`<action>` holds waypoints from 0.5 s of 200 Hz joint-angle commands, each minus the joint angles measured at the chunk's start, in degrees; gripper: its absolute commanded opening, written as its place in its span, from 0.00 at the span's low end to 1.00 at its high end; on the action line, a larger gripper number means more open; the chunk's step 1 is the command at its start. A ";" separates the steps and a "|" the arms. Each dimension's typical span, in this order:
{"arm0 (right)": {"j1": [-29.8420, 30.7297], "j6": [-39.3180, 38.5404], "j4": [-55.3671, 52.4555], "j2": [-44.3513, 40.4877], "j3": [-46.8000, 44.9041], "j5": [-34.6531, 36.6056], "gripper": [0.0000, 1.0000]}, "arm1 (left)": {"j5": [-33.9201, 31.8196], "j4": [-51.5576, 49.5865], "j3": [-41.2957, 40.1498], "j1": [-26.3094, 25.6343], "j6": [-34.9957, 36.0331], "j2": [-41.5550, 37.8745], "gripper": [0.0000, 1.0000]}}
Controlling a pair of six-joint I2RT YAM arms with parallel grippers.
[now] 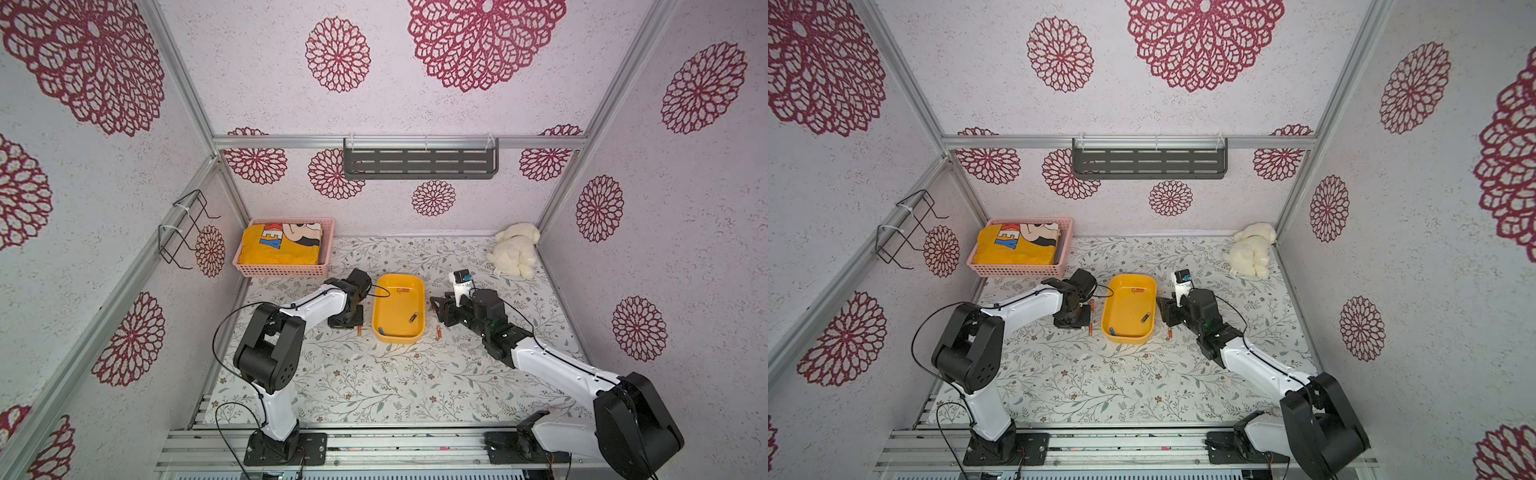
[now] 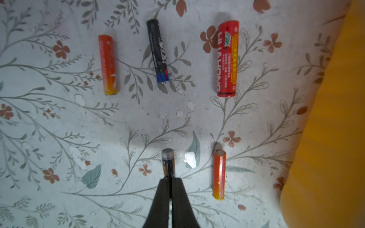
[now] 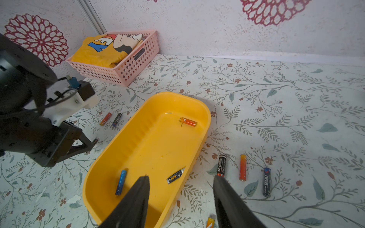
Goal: Take the batteries out of the storage box
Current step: Place the battery at the center of the board.
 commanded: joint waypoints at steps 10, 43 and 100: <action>0.44 -1.44 -0.09 -0.70 2.90 -0.55 0.58 | 0.64 3.22 -0.31 0.31 -0.37 2.99 0.00; 0.53 -1.90 -1.12 -0.83 3.64 -0.41 0.58 | 0.01 2.61 -0.36 0.31 -0.72 3.77 0.00; 0.68 -7.92 -6.38 4.68 10.02 -4.30 0.58 | -0.55 0.48 -1.57 0.31 -2.26 1.30 0.00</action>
